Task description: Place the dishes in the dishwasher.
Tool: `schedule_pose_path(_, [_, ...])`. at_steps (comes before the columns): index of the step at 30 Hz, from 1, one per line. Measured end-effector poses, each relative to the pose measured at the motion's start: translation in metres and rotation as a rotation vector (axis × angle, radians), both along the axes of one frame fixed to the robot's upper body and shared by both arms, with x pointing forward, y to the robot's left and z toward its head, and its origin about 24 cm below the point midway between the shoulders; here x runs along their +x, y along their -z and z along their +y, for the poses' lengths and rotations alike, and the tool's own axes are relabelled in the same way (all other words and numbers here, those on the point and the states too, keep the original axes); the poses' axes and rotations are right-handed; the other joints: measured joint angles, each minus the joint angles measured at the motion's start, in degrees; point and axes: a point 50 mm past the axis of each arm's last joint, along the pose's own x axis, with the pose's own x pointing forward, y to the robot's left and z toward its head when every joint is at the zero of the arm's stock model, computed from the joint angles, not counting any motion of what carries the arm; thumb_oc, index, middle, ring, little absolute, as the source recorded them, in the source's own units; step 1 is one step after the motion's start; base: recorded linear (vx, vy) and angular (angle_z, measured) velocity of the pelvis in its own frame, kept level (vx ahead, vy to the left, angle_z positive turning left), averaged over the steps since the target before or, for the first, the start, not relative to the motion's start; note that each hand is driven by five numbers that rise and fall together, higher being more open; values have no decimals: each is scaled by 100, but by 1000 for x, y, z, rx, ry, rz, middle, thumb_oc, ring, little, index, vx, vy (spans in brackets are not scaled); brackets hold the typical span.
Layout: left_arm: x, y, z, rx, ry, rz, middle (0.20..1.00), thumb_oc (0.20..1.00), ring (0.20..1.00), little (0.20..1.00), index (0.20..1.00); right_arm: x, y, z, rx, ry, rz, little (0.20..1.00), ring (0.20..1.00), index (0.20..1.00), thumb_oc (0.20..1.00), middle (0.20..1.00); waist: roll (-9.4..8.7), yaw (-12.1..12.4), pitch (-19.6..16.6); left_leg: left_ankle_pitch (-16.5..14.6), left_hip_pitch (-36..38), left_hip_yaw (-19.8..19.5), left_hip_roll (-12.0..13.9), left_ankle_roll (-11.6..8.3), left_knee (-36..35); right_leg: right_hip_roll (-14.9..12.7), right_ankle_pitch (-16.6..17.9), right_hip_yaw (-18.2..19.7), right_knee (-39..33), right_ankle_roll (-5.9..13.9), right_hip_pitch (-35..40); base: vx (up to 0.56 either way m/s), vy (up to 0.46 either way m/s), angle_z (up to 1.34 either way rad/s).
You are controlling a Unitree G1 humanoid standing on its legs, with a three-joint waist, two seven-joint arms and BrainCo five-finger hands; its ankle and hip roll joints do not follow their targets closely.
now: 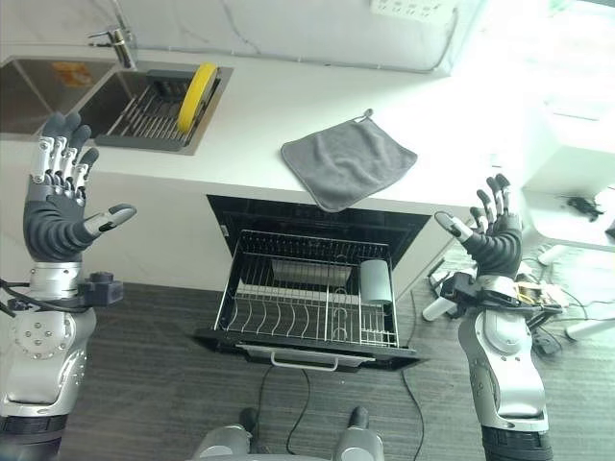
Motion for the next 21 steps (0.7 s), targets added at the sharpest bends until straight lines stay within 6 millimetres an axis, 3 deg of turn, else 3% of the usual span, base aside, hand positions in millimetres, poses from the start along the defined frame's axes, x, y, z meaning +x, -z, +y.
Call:
schedule_pose_path(1, [2,-1,1,-27,10,1,1000,1000,1000,1000,1000,0,-3,1,-26,-31,-15,1000,1000,1000,1000,1000,-84,-30,-103,194,21,-97,-98,19,-174,767,-622,258,312,-297,150,-64,-82,14])
schedule_pose_path(2, [1,1,2,-36,5,10,1000,1000,1000,1000,1000,2,-8,5,-32,-58,-47,1000,1000,1000,1000,1000,-162,124,-167,207,15,82,-187,18,-198,643,-673,-171,-424,-453,484,2,-191,-28])
schedule_pose_path(3, [0,6,3,-38,-2,36,1000,1000,1000,1000,1000,4,-9,9,-42,-94,-60,1000,1000,1000,1000,1000,-107,268,-171,234,-13,211,-254,13,-224,579,-681,-418,-1233,-583,812,28,-243,-44])
schedule_pose_path(4, [-2,16,3,-62,-4,81,1000,1000,1000,1000,1000,3,-5,11,-48,-109,-41,1000,1000,1000,1000,1000,63,263,-181,284,-11,172,-302,-10,-247,690,-410,-411,-1686,-801,1052,5,-242,-2])
schedule_pose_path(5, [-4,25,2,-96,3,109,1000,1000,1000,1000,1000,-1,0,8,-58,-104,-19,1000,1000,1000,1000,1000,164,258,-213,296,5,67,-322,-22,-244,769,-361,-313,-1974,-787,1261,-37,-162,60])
schedule_pose_path(6, [-6,29,3,-126,20,133,1000,1000,1000,1000,1000,-7,6,4,-74,-92,11,1000,1000,1000,1000,1000,210,227,-222,324,0,-122,-362,-65,-167,910,-285,-17,-2177,-895,1454,-90,-100,69])
schedule_pose_path(8, [-9,32,5,-150,35,149,1000,1000,1000,1000,1000,-8,4,1,-106,-90,13,1000,1000,1000,1000,1000,285,313,-219,455,-148,-86,-327,-251,19,891,-303,-130,-2072,-973,1384,-96,20,55])
schedule_pose_path(9, [-7,32,2,-144,61,159,1000,1000,1000,1000,1000,-7,0,1,-131,-79,-6,1000,1000,1000,1000,1000,184,266,-210,637,-443,88,-345,-549,303,676,-247,-351,-2014,-1157,1266,-51,164,53])
schedule_pose_path(10, [-5,31,-1,-141,93,166,1000,1000,1000,1000,1000,-4,-9,3,-165,-76,-40,1000,1000,1000,1000,1000,103,253,-200,494,-579,402,-270,-497,614,539,-111,-450,-2134,-1148,1254,-9,237,59])
schedule_pose_path(11, [-5,28,-2,-142,116,161,1000,1000,1000,1000,1000,0,-22,4,-207,-72,-86,1000,1000,1000,1000,1000,83,173,-199,309,-555,418,-85,-491,730,479,-13,-507,-2244,-1122,1312,49,358,40])
schedule_pose_path(13, [-3,25,-5,-132,137,149,1000,1000,1000,1000,1000,2,-40,3,-244,-62,-160,1000,1000,1000,1000,1000,166,-18,-187,241,-122,358,411,-608,308,461,47,-525,-2247,-1075,1335,98,383,18])
schedule_pose_path(16, [-2,24,-6,-213,173,143,1000,1000,1000,1000,1000,-3,-43,-10,-227,-34,-167,1000,1000,1000,1000,1000,251,-232,-172,279,674,-4,909,-741,-974,448,166,-306,-2319,-888,1293,125,419,-23])
schedule_pose_path(18, [0,34,-5,-307,173,154,1000,1000,1000,1000,1000,-3,-44,-11,-217,-51,-169,1000,1000,1000,1000,1000,304,-284,-173,348,767,-124,1060,-836,-1145,351,325,-84,-2473,-685,1300,51,482,-56])
schedule_pose_path(20, [0,41,-10,-342,191,161,1000,1000,1000,1000,1000,-4,-48,-12,-224,-61,-171,1000,1000,1000,1000,1000,472,-323,-179,371,623,-178,1002,-818,-1139,157,534,79,-2658,-348,1294,69,757,-54])
schedule_pose_path(21, [0,41,-11,-338,198,155,1000,1000,1000,1000,1000,-5,-51,-13,-235,-65,-175,1000,1000,1000,1000,1000,553,-325,-169,347,579,-152,928,-813,-1087,66,576,106,-2754,-270,1297,70,693,-34])
